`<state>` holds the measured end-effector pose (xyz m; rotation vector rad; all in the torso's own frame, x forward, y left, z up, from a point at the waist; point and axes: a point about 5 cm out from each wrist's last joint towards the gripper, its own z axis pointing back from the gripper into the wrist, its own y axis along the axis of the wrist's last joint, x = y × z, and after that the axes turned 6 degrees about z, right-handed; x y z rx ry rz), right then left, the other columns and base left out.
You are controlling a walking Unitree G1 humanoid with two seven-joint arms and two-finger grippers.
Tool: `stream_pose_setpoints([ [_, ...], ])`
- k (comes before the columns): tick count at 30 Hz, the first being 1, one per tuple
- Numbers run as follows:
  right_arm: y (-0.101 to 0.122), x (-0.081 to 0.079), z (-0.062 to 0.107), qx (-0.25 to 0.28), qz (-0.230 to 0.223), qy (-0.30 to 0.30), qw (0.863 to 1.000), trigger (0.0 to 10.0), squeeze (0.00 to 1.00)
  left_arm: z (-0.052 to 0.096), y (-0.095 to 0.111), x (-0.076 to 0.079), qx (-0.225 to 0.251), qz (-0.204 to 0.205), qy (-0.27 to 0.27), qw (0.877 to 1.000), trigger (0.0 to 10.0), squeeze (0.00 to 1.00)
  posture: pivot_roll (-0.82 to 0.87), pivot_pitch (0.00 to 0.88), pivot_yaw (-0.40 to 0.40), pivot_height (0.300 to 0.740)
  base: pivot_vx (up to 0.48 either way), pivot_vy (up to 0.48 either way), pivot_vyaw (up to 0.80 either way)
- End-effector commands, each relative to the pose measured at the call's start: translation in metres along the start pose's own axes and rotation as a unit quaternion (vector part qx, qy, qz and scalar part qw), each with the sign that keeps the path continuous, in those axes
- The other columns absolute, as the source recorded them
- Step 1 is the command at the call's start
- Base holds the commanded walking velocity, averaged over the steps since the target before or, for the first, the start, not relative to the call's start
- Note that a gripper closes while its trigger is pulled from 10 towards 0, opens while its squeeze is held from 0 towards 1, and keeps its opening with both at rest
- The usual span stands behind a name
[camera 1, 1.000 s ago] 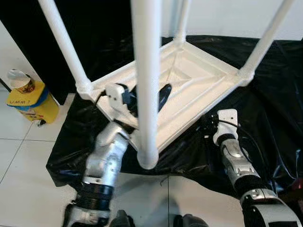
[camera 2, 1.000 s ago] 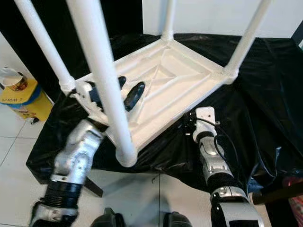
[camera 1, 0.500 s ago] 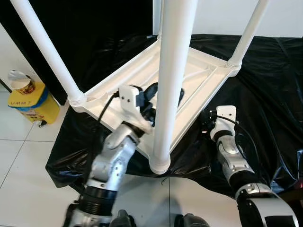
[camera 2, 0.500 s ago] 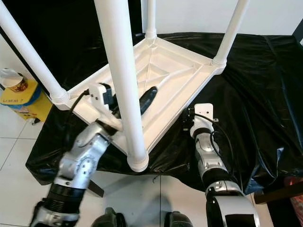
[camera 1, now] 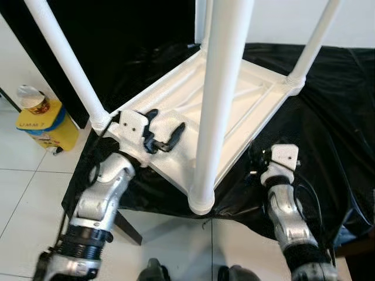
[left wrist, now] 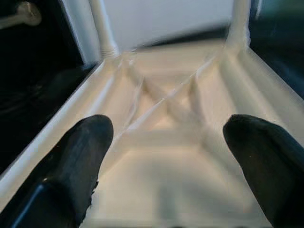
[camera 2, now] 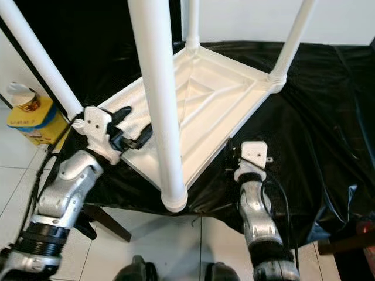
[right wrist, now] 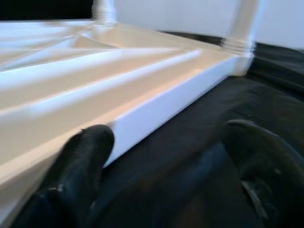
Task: Building children table
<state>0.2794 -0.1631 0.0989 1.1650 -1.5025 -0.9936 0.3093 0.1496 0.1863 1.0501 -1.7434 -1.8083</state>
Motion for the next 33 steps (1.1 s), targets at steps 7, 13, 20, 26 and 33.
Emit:
stream_pose_setpoints([
  [7, 0.018, -0.004, 0.023, 0.042, 0.03, 0.077, 0.996, 10.0, 0.0, 0.013, -0.029, 0.012, -0.093, -0.083, -0.133, 0.983, 10.0, 0.0, 0.06, 0.104, 0.021, 0.74, 0.0, 0.0, 0.0],
  [13, 0.019, 0.001, 0.036, 0.036, 0.046, 0.117, 0.991, 10.0, 0.0, 0.02, -0.033, 0.018, -0.1, -0.093, -0.197, 0.971, 10.0, 0.0, 0.06, 0.105, 0.016, 0.74, 0.0, 0.0, 0.0],
  [20, 0.024, 0.003, 0.043, 0.029, 0.047, 0.166, 0.985, 10.0, 0.0, 0.028, -0.029, 0.022, -0.091, -0.082, -0.25, 0.96, 10.0, 0.0, 0.04, 0.113, 0.032, 0.74, 0.0, 0.0, 0.0],
  [26, 0.02, -0.005, 0.042, 0.006, 0.039, 0.171, 0.985, 10.0, 0.0, 0.022, -0.011, 0.025, -0.042, -0.039, -0.236, 0.97, 10.0, 0.0, 0.04, 0.118, 0.042, 0.74, 0.0, 0.0, 0.0],
  [33, 0.005, -0.015, 0.022, -0.044, 0.06, 0.088, 0.993, 10.0, 0.0, -0.008, 0.038, 0.028, 0.139, 0.12, -0.101, 0.978, 10.0, 0.0, 0.07, 0.116, 0.029, 0.74, 0.0, 0.0, 0.0],
])
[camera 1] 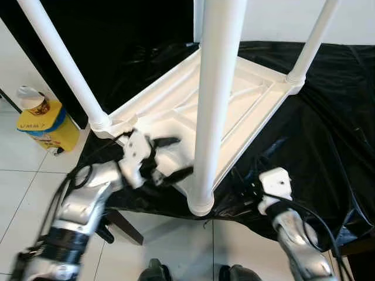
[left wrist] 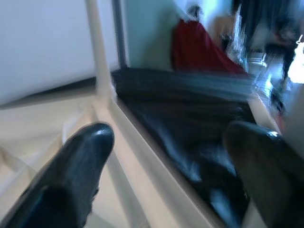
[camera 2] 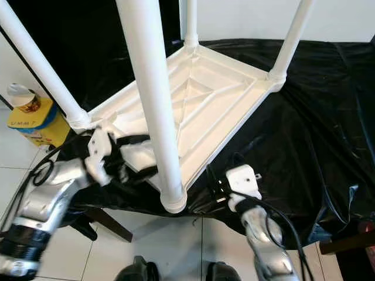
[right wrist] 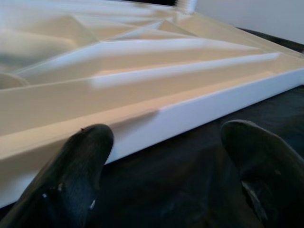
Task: Building children table
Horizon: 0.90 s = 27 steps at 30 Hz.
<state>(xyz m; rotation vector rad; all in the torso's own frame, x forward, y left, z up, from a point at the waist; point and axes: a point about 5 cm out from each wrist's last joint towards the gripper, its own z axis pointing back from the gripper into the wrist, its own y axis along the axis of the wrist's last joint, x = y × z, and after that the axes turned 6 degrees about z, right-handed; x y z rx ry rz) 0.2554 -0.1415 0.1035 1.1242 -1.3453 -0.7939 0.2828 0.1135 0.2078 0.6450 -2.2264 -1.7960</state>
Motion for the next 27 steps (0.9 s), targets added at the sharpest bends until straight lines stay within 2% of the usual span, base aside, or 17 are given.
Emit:
stream_pose_setpoints([
  [1, -0.009, 0.002, -0.001, -0.028, 0.007, -0.022, 0.999, 10.0, 0.0, -0.001, 0.009, -0.01, 0.035, 0.017, 0.079, 0.996, 10.0, 0.0, 0.07, 0.116, 0.029, 0.74, 0.0, 0.0, 0.0],
  [3, -0.01, 0.003, -0.007, -0.044, 0.003, -0.053, 0.998, 10.0, 0.0, -0.006, 0.014, -0.015, 0.068, 0.034, 0.106, 0.991, 10.0, 0.0, 0.08, 0.115, 0.022, 0.74, 0.0, 0.0, 0.0],
  [4, -0.01, 0.003, -0.007, -0.044, 0.003, -0.053, 0.998, 10.0, 0.0, -0.006, 0.014, -0.015, 0.068, 0.034, 0.106, 0.991, 10.0, 0.0, 0.08, 0.115, 0.022, 0.74, 0.0, 0.0, 0.0],
  [6, -0.014, 0.006, -0.017, -0.066, -0.01, -0.102, 0.993, 10.0, 0.0, -0.016, 0.024, -0.016, 0.107, 0.044, 0.123, 0.986, 10.0, 0.0, 0.08, 0.113, 0.016, 0.74, 0.0, 0.0, 0.0],
  [10, -0.018, 0.011, -0.03, -0.082, -0.016, -0.138, 0.987, 10.0, 0.0, -0.028, 0.041, -0.012, 0.148, 0.062, 0.116, 0.98, 10.0, 0.0, 0.1, 0.112, 0.012, 0.74, 0.0, 0.0, 0.0],
  [11, -0.02, 0.015, -0.043, -0.091, -0.02, -0.155, 0.983, 10.0, 0.0, -0.038, 0.054, -0.006, 0.175, 0.08, 0.096, 0.976, 10.0, 0.0, 0.1, 0.111, 0.009, 0.74, 0.0, 0.0, 0.0],
  [13, -0.021, 0.016, -0.047, -0.096, -0.023, -0.161, 0.982, 10.0, 0.0, -0.04, 0.058, -0.003, 0.183, 0.089, 0.091, 0.975, 10.0, 0.0, 0.1, 0.11, 0.008, 0.74, 0.0, 0.0, 0.0],
  [15, -0.023, 0.019, -0.056, -0.101, -0.028, -0.172, 0.98, 10.0, 0.0, -0.047, 0.063, 0.006, 0.203, 0.118, 0.072, 0.969, 10.0, 0.0, 0.11, 0.109, 0.004, 0.74, 0.0, 0.0, 0.0],
  [16, -0.023, 0.019, -0.056, -0.101, -0.028, -0.172, 0.98, 10.0, 0.0, -0.047, 0.063, 0.006, 0.203, 0.118, 0.072, 0.969, 10.0, 0.0, 0.11, 0.109, 0.004, 0.74, 0.0, 0.0, 0.0],
  [18, -0.025, 0.021, -0.065, -0.105, -0.029, -0.177, 0.978, 10.0, 0.0, -0.056, 0.062, 0.015, 0.225, 0.173, 0.068, 0.956, 10.0, 0.0, 0.12, 0.106, 0.005, 0.74, 0.0, 0.0, 0.0],
  [19, -0.025, 0.021, -0.065, -0.105, -0.029, -0.177, 0.978, 10.0, 0.0, -0.056, 0.062, 0.015, 0.225, 0.173, 0.068, 0.956, 10.0, 0.0, 0.12, 0.106, 0.005, 0.74, 0.0, 0.0, 0.0],
  [21, -0.025, 0.018, -0.073, -0.102, -0.045, -0.165, 0.98, 10.0, 0.0, -0.068, 0.058, 0.028, 0.224, 0.206, 0.054, 0.951, 10.0, 0.0, 0.12, 0.103, 0.011, 0.74, 0.0, 0.0, 0.0],
  [22, -0.023, 0.017, -0.078, -0.096, -0.048, -0.159, 0.981, 10.0, 0.0, -0.075, 0.057, 0.037, 0.222, 0.213, 0.042, 0.951, 10.0, 0.0, 0.12, 0.103, 0.009, 0.74, 0.0, 0.0, 0.0],
  [23, -0.023, 0.017, -0.078, -0.096, -0.048, -0.159, 0.981, 10.0, 0.0, -0.075, 0.057, 0.037, 0.222, 0.213, 0.042, 0.951, 10.0, 0.0, 0.12, 0.103, 0.009, 0.74, 0.0, 0.0, 0.0],
  [24, -0.019, 0.016, -0.085, -0.086, -0.055, -0.152, 0.983, 10.0, 0.0, -0.086, 0.056, 0.047, 0.226, 0.229, 0.031, 0.946, 10.0, 0.0, 0.13, 0.101, 0.008, 0.74, 0.0, 0.0, 0.0],
  [25, -0.019, 0.016, -0.085, -0.086, -0.055, -0.152, 0.983, 10.0, 0.0, -0.086, 0.056, 0.047, 0.226, 0.229, 0.031, 0.946, 10.0, 0.0, 0.13, 0.101, 0.008, 0.74, 0.0, 0.0, 0.0],
  [27, -0.017, 0.015, -0.091, -0.08, -0.062, -0.143, 0.984, 10.0, 0.0, -0.096, 0.056, 0.053, 0.227, 0.247, 0.029, 0.942, 10.0, 0.0, 0.13, 0.103, 0.007, 0.74, 0.0, 0.0, 0.0],
])
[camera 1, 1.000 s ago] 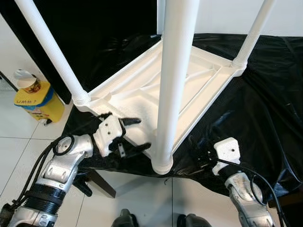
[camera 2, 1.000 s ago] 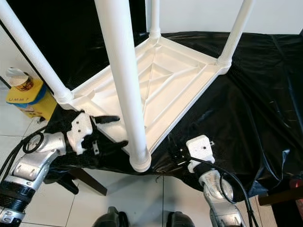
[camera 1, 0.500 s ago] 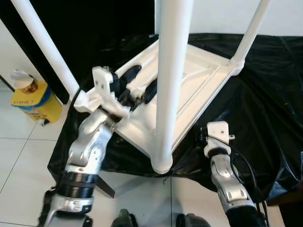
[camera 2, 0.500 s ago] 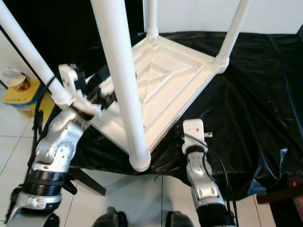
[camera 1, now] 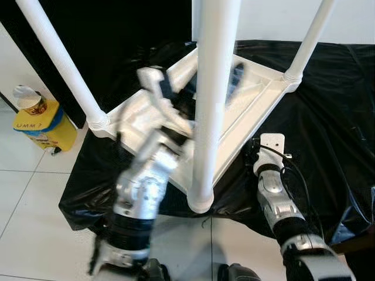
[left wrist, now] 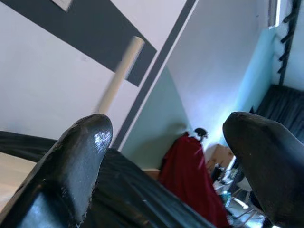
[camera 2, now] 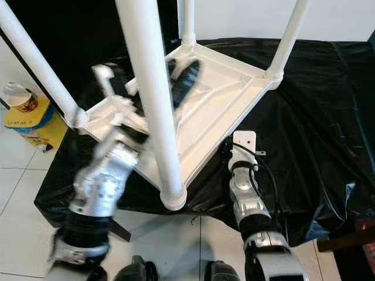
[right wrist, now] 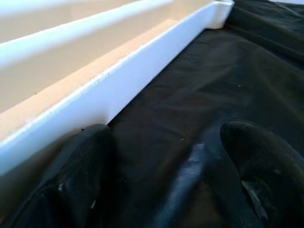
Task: Building children table
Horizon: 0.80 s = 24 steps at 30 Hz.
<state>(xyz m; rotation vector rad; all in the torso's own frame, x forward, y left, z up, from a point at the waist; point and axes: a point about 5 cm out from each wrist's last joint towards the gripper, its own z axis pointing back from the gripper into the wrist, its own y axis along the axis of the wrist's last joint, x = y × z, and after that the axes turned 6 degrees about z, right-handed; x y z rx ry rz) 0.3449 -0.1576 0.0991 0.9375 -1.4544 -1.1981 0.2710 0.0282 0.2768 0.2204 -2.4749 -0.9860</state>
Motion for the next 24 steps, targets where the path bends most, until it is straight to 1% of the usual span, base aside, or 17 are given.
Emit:
stream_pose_setpoints([
  [1, 0.008, -0.012, -0.003, 0.015, -0.015, 0.029, 0.999, 10.0, 0.0, -0.009, -0.013, 0.011, -0.017, 0.015, -0.017, 1.0, 10.0, 0.0, 0.13, 0.103, 0.007, 0.74, 0.0, 0.0, 0.0],
  [2, 0.008, -0.012, -0.003, 0.015, -0.015, 0.029, 0.999, 10.0, 0.0, -0.009, -0.013, 0.011, -0.017, 0.015, -0.017, 1.0, 10.0, 0.0, 0.13, 0.103, 0.007, 0.74, 0.0, 0.0, 0.0],
  [5, 0.012, -0.019, -0.006, 0.028, -0.024, 0.062, 0.997, 10.0, 0.0, -0.016, -0.022, 0.015, -0.029, 0.012, -0.018, 0.999, 10.0, 0.0, 0.14, 0.105, 0.012, 0.74, 0.0, 0.0, 0.0],
  [7, 0.016, -0.031, -0.006, 0.041, -0.047, 0.13, 0.989, 10.0, 0.0, -0.023, -0.029, 0.021, -0.034, 0.026, -0.022, 0.999, 10.0, 0.0, 0.14, 0.106, 0.033, 0.74, 0.0, 0.0, 0.0],
  [8, 0.016, -0.031, -0.006, 0.041, -0.047, 0.13, 0.989, 10.0, 0.0, -0.023, -0.029, 0.021, -0.034, 0.026, -0.022, 0.999, 10.0, 0.0, 0.14, 0.106, 0.033, 0.74, 0.0, 0.0, 0.0],
  [10, 0.018, -0.04, -0.005, 0.048, -0.062, 0.18, 0.98, 10.0, 0.0, -0.027, -0.035, 0.027, -0.041, 0.037, -0.029, 0.998, 10.0, 0.0, 0.13, 0.106, 0.043, 0.74, 0.0, 0.0, 0.0],
  [11, 0.018, -0.04, -0.005, 0.048, -0.062, 0.18, 0.98, 10.0, 0.0, -0.027, -0.035, 0.027, -0.041, 0.037, -0.029, 0.998, 10.0, 0.0, 0.13, 0.106, 0.043, 0.74, 0.0, 0.0, 0.0],
  [12, 0.019, -0.043, -0.006, 0.052, -0.061, 0.201, 0.976, 10.0, 0.0, -0.028, -0.04, 0.033, -0.048, 0.045, -0.035, 0.997, 10.0, 0.0, 0.13, 0.107, 0.049, 0.74, 0.0, 0.0, 0.0],
  [14, 0.02, -0.043, -0.006, 0.053, -0.059, 0.204, 0.976, 10.0, 0.0, -0.029, -0.041, 0.034, -0.05, 0.047, -0.037, 0.997, 10.0, 0.0, 0.13, 0.107, 0.049, 0.74, 0.0, 0.0, 0.0],
  [16, 0.018, -0.039, -0.009, 0.049, -0.038, 0.189, 0.98, 10.0, 0.0, -0.029, -0.044, 0.036, -0.057, 0.042, -0.042, 0.997, 10.0, 0.0, 0.12, 0.106, 0.055, 0.74, 0.0, 0.0, 0.0],
  [17, 0.018, -0.039, -0.009, 0.049, -0.038, 0.189, 0.98, 10.0, 0.0, -0.029, -0.044, 0.036, -0.057, 0.042, -0.042, 0.997, 10.0, 0.0, 0.12, 0.106, 0.055, 0.74, 0.0, 0.0, 0.0],
  [18, 0.014, -0.029, -0.013, 0.033, -0.018, 0.146, 0.989, 10.0, 0.0, -0.029, -0.045, 0.035, -0.058, 0.04, -0.039, 0.997, 10.0, 0.0, 0.13, 0.105, 0.055, 0.74, 0.0, 0.0, 0.0],
  [19, 0.007, -0.01, -0.017, 0.012, 0.004, 0.075, 0.997, 10.0, 0.0, -0.027, -0.043, 0.031, -0.059, 0.031, -0.031, 0.997, 10.0, 0.0, 0.12, 0.106, 0.056, 0.74, 0.0, 0.0, 0.0],
  [20, 0.004, -0.003, -0.018, 0.005, 0.007, 0.051, 0.999, 10.0, 0.0, -0.026, -0.042, 0.028, -0.058, 0.025, -0.028, 0.998, 10.0, 0.0, 0.12, 0.106, 0.056, 0.74, 0.0, 0.0, 0.0],
  [21, 0.004, -0.003, -0.018, 0.005, 0.007, 0.051, 0.999, 10.0, 0.0, -0.026, -0.042, 0.028, -0.058, 0.025, -0.028, 0.998, 10.0, 0.0, 0.12, 0.106, 0.056, 0.74, 0.0, 0.0, 0.0],
  [23, 0.0, 0.016, -0.019, 0.0, -0.015, -0.01, 1.0, 10.0, 0.0, -0.02, -0.036, 0.016, -0.058, 0.005, -0.008, 0.998, 10.0, 0.0, 0.12, 0.108, 0.054, 0.74, 0.0, 0.0, 0.0],
  [24, 0.0, 0.016, -0.019, 0.0, -0.015, -0.01, 1.0, 10.0, 0.0, -0.02, -0.036, 0.016, -0.058, 0.005, -0.008, 0.998, 10.0, 0.0, 0.12, 0.108, 0.054, 0.74, 0.0, 0.0, 0.0],
])
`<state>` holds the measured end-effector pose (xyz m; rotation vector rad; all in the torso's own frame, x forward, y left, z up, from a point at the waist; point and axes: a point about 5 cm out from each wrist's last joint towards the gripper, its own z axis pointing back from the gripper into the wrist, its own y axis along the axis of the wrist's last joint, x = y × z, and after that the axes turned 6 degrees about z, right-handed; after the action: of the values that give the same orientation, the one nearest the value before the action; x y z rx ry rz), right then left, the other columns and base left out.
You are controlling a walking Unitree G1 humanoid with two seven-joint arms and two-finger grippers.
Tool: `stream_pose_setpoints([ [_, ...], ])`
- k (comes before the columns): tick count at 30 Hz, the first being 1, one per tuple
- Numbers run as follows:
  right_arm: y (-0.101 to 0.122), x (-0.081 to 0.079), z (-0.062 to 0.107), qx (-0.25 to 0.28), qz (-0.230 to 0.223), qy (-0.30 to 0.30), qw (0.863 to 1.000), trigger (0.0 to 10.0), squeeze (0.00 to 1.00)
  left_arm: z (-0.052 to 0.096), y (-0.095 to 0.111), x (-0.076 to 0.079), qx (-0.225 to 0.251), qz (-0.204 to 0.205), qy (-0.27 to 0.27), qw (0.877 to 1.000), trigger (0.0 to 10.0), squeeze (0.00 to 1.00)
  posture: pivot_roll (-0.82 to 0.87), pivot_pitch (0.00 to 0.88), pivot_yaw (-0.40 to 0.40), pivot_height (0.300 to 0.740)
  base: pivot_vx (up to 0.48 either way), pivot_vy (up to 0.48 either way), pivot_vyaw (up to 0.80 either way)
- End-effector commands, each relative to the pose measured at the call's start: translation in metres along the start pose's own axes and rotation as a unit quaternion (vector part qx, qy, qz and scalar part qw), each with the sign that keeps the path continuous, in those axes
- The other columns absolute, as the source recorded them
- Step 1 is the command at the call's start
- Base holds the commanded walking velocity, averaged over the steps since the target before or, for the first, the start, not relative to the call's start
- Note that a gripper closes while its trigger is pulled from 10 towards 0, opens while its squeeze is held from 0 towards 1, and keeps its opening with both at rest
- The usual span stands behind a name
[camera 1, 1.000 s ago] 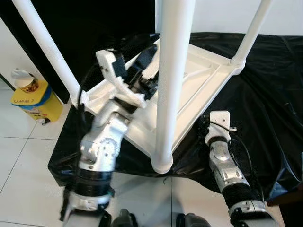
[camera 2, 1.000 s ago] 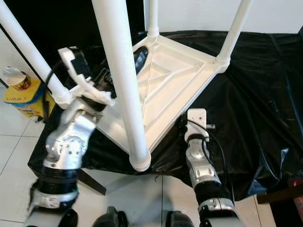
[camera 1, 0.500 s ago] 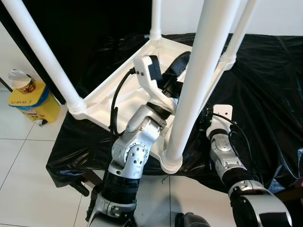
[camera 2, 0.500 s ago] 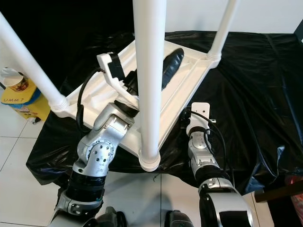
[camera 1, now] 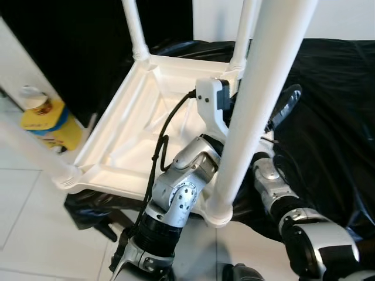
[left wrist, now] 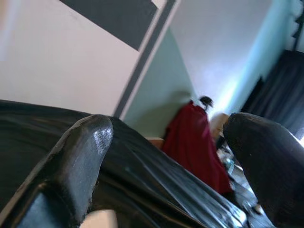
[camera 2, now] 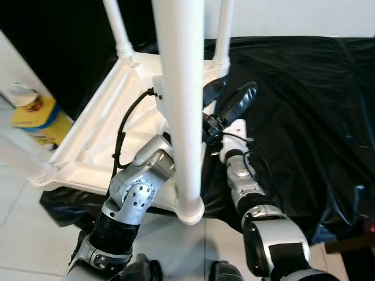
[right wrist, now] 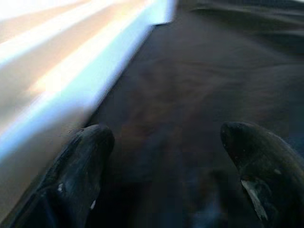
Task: Building children table
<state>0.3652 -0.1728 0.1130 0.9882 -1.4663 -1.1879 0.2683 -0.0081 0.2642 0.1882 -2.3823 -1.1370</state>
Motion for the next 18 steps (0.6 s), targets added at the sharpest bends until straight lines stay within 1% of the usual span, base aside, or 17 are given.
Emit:
stream_pose_setpoints([
  [1, -0.011, 0.014, 0.006, -0.011, -0.026, -0.039, 0.999, 10.0, 0.0, 0.0, 0.004, -0.003, 0.002, -0.022, -0.003, 1.0, 10.0, 0.0, 0.12, 0.108, 0.053, 0.74, 0.0, 0.0, 0.0],
  [2, -0.011, 0.014, 0.006, -0.011, -0.026, -0.039, 0.999, 10.0, 0.0, 0.0, 0.004, -0.003, 0.002, -0.022, -0.003, 1.0, 10.0, 0.0, 0.12, 0.108, 0.053, 0.74, 0.0, 0.0, 0.0],
  [3, -0.011, 0.016, 0.007, -0.002, -0.036, -0.042, 0.998, 10.0, 0.0, 0.005, 0.005, -0.008, -0.005, -0.038, 0.002, 0.999, 10.0, 0.0, 0.12, 0.109, 0.052, 0.74, 0.0, 0.0, 0.0],
  [4, -0.011, 0.016, 0.007, -0.002, -0.036, -0.042, 0.998, 10.0, 0.0, 0.005, 0.005, -0.008, -0.005, -0.038, 0.002, 0.999, 10.0, 0.0, 0.12, 0.109, 0.052, 0.74, 0.0, 0.0, 0.0],
  [5, -0.011, 0.018, 0.008, 0.004, -0.042, -0.044, 0.998, 10.0, 0.0, 0.008, 0.006, -0.01, -0.01, -0.047, 0.004, 0.999, 10.0, 0.0, 0.12, 0.109, 0.052, 0.74, 0.0, 0.0, 0.0],
  [8, -0.011, 0.018, 0.008, 0.004, -0.042, -0.044, 0.998, 10.0, 0.0, 0.008, 0.006, -0.01, -0.01, -0.047, 0.004, 0.999, 10.0, 0.0, 0.12, 0.109, 0.052, 0.74, 0.0, 0.0, 0.0],
  [9, -0.009, 0.016, 0.012, 0.032, -0.053, -0.021, 0.998, 10.0, 0.0, 0.024, 0.01, -0.021, -0.041, -0.093, 0.002, 0.995, 10.0, 0.0, 0.12, 0.111, 0.044, 0.74, 0.0, 0.0, 0.0],
  [10, -0.009, 0.016, 0.012, 0.032, -0.053, -0.021, 0.998, 10.0, 0.0, 0.024, 0.01, -0.021, -0.041, -0.093, 0.002, 0.995, 10.0, 0.0, 0.12, 0.111, 0.044, 0.74, 0.0, 0.0, 0.0],
  [11, -0.008, 0.014, 0.019, 0.059, -0.054, 0.021, 0.997, 10.0, 0.0, 0.043, 0.014, -0.033, -0.081, -0.164, 0.003, 0.983, 10.0, 0.0, 0.12, 0.113, 0.038, 0.74, 0.0, 0.0, 0.0],
  [12, -0.007, 0.012, 0.028, 0.085, -0.041, 0.069, 0.993, 10.0, 0.0, 0.062, 0.017, -0.042, -0.129, -0.217, 0.003, 0.968, 10.0, 0.0, 0.12, 0.114, 0.036, 0.74, 0.0, 0.0, 0.0],
  [13, -0.007, 0.011, 0.034, 0.101, -0.031, 0.101, 0.989, 10.0, 0.0, 0.073, 0.018, -0.048, -0.161, -0.248, 0.001, 0.955, 10.0, 0.0, 0.12, 0.114, 0.036, 0.74, 0.0, 0.0, 0.0],
  [14, -0.007, 0.011, 0.034, 0.101, -0.031, 0.101, 0.989, 10.0, 0.0, 0.073, 0.018, -0.048, -0.161, -0.248, 0.001, 0.955, 10.0, 0.0, 0.12, 0.114, 0.036, 0.74, 0.0, 0.0, 0.0],
  [15, -0.008, 0.014, 0.038, 0.11, -0.012, 0.119, 0.987, 10.0, 0.0, 0.084, 0.018, -0.051, -0.185, -0.263, -0.001, 0.947, 10.0, 0.0, 0.11, 0.114, 0.036, 0.74, 0.0, 0.0, 0.0],
  [16, -0.008, 0.017, 0.041, 0.115, 0.0, 0.125, 0.985, 10.0, 0.0, 0.089, 0.017, -0.052, -0.198, -0.267, -0.002, 0.943, 10.0, 0.0, 0.11, 0.114, 0.036, 0.74, 0.0, 0.0, 0.0],
  [17, -0.008, 0.017, 0.041, 0.115, 0.0, 0.125, 0.985, 10.0, 0.0, 0.089, 0.017, -0.052, -0.198, -0.267, -0.002, 0.943, 10.0, 0.0, 0.11, 0.114, 0.036, 0.74, 0.0, 0.0, 0.0],
  [18, -0.009, 0.022, 0.042, 0.114, 0.009, 0.127, 0.985, 10.0, 0.0, 0.096, 0.016, -0.054, -0.214, -0.273, -0.004, 0.938, 10.0, 0.0, 0.11, 0.115, 0.034, 0.74, 0.0, 0.0, 0.0],
])
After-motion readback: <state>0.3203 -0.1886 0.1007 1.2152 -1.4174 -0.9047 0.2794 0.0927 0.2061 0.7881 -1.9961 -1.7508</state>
